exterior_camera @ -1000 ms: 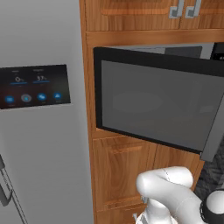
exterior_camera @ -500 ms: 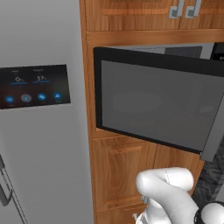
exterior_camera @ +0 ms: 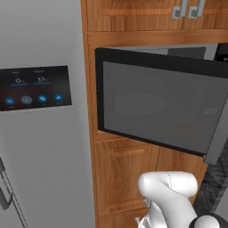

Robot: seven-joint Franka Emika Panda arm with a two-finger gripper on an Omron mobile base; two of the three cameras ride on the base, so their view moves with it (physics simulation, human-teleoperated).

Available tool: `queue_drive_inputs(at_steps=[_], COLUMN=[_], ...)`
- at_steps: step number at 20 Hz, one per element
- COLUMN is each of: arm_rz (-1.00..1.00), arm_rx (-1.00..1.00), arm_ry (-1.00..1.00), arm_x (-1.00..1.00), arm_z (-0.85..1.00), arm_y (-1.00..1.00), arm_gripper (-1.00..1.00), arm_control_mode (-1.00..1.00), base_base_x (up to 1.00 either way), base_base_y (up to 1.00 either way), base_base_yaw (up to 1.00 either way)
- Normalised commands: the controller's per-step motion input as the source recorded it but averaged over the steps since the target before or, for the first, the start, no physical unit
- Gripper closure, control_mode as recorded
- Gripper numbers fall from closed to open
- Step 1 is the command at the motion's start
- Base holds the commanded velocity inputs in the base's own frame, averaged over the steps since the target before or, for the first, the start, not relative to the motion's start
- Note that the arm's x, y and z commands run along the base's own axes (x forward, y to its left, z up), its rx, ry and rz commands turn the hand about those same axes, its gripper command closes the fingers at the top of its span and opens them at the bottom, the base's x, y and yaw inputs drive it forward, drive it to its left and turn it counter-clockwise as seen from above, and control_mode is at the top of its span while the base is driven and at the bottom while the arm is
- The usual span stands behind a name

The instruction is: Place the sponge inside the microwave to prepare for sanitizing.

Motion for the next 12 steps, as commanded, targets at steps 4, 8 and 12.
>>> queue_drive_inputs(at_steps=[4, 8, 12], arm_rz=[0.05, 0.1, 0.16], arm_rx=[0.0, 0.0, 0.0], arm_ry=[-0.06, -0.01, 0.0], arm_x=[0.21, 0.29, 0.5], arm_z=[0.0, 0.0, 0.0], arm_y=[0.0, 0.0, 0.0], arm_gripper=[-1.0, -1.0, -1.0], arm_control_mode=[-1.0, -1.0, -1.0], base_base_x=[0.0, 0.0, 0.0], base_base_y=[0.0, 0.0, 0.0], base_base_yaw=[0.0, 0.0, 0.0])
